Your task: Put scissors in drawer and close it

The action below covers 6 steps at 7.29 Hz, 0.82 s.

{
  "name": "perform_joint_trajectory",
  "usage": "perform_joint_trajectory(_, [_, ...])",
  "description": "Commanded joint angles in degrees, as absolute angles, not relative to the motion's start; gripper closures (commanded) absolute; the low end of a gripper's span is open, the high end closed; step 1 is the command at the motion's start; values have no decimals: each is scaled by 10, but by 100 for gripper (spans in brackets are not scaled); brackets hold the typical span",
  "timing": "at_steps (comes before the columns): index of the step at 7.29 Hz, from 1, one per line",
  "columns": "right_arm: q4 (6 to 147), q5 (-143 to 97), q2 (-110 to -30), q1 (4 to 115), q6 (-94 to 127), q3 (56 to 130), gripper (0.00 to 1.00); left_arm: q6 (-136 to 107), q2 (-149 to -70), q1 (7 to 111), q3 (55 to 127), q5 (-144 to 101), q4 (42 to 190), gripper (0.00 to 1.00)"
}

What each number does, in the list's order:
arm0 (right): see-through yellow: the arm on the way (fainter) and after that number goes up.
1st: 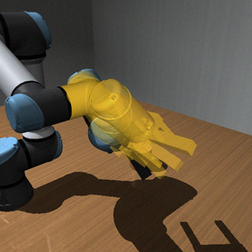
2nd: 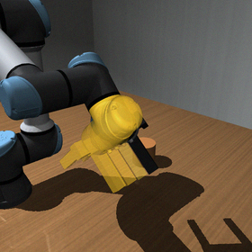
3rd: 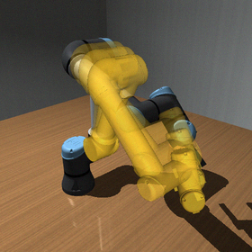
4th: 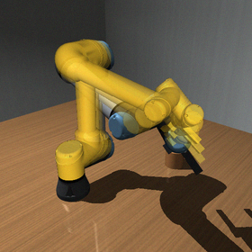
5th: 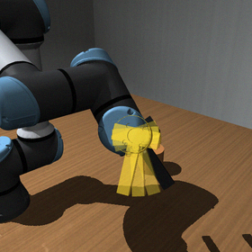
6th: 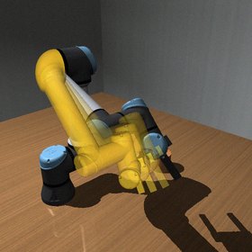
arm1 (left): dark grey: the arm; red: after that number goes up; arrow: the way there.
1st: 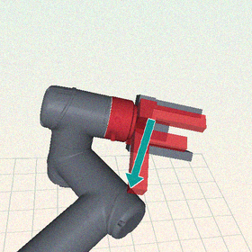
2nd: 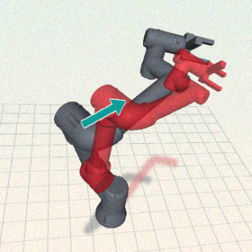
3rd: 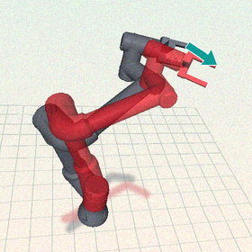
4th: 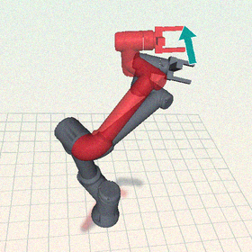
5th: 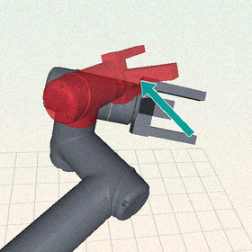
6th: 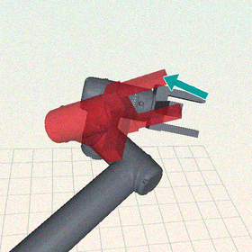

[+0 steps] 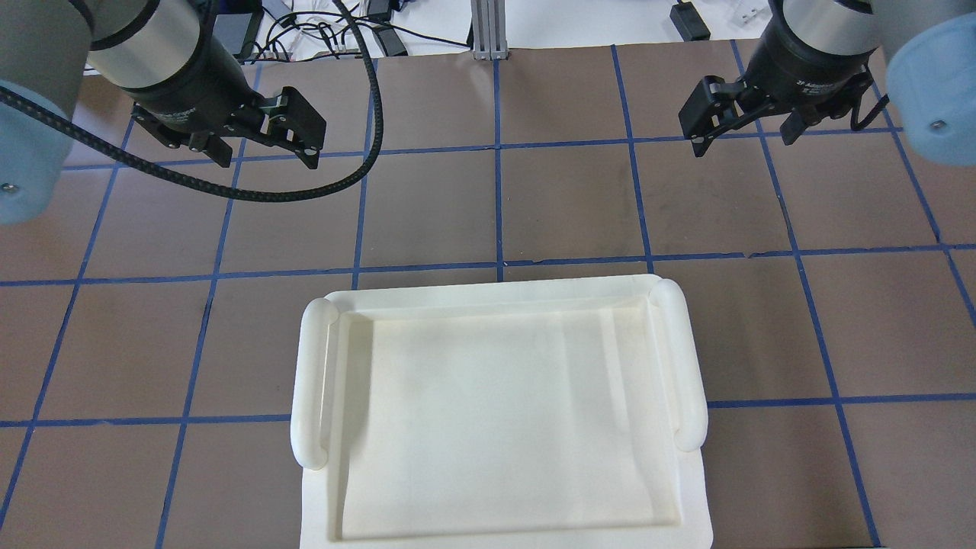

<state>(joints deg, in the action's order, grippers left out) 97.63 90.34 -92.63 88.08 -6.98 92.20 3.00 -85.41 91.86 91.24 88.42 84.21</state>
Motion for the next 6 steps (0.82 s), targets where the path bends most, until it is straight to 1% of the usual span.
perform_joint_trajectory(1, [976, 904, -928, 881, -69, 922, 0, 24, -854, 917, 909, 885, 853, 0])
perform_joint_trajectory(3, [976, 907, -927, 882, -69, 922, 0, 24, -865, 897, 910, 889, 911, 0])
perform_joint_trajectory(6, [975, 909, -927, 882, -69, 922, 0, 24, -867, 893, 911, 885, 886, 0])
